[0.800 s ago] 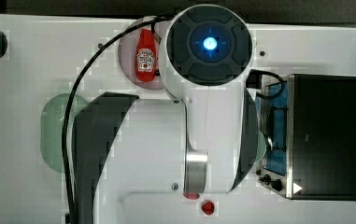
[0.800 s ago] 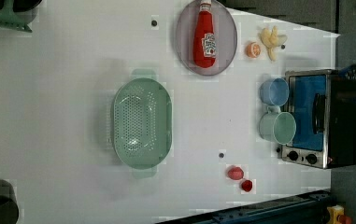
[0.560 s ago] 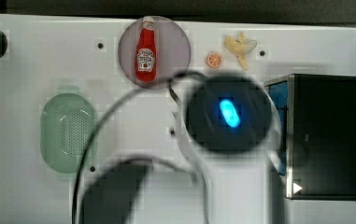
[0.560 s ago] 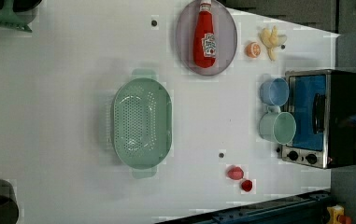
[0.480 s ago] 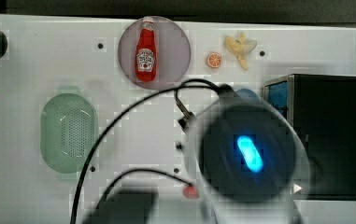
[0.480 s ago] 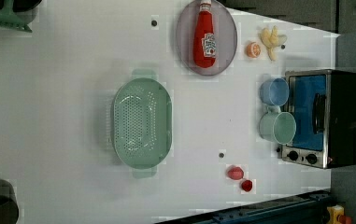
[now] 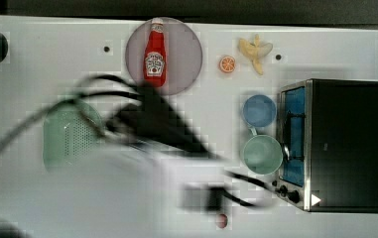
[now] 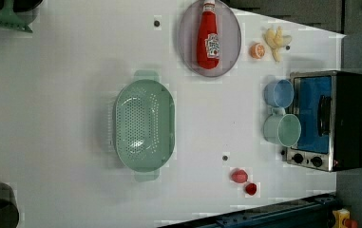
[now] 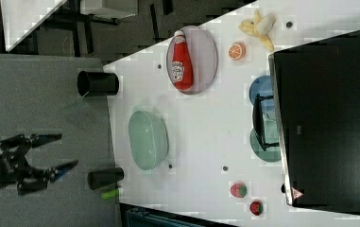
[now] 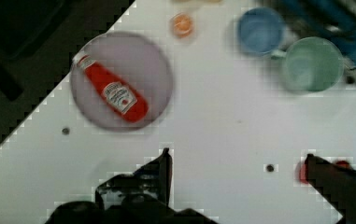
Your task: Drag strainer left to right.
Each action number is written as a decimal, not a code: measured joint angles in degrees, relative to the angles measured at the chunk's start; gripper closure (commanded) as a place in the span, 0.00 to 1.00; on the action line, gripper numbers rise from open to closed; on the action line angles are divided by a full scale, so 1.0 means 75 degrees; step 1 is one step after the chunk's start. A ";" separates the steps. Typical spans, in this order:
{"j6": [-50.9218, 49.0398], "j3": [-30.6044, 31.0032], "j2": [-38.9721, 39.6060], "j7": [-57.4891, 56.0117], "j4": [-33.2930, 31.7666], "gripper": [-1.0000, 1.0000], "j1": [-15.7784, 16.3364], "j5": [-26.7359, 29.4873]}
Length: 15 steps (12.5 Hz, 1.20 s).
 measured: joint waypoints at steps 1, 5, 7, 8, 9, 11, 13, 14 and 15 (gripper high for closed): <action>0.0032 0.0519 0.0382 0.0396 -0.0007 0.00 0.0095 -0.0101; 0.0516 0.1952 0.2181 0.2278 -0.0336 0.00 0.0616 0.0249; 0.1030 0.2592 0.2954 0.3416 -0.0515 0.00 0.0671 0.0090; 0.1488 0.2715 0.3240 0.4072 -0.0701 0.00 0.0756 0.0136; 0.1807 0.2804 0.3488 0.4643 -0.0836 0.00 0.0787 0.0136; 0.2430 0.2883 0.3946 0.5531 -0.0873 0.00 0.0823 0.0062; 0.3309 0.2901 0.4296 0.6456 -0.0947 0.00 0.0796 0.0066; 0.3719 0.2942 0.4536 0.6784 -0.1044 0.00 0.0736 0.0070; 0.4118 0.2875 0.4769 0.7083 -0.1179 0.00 0.0745 0.0106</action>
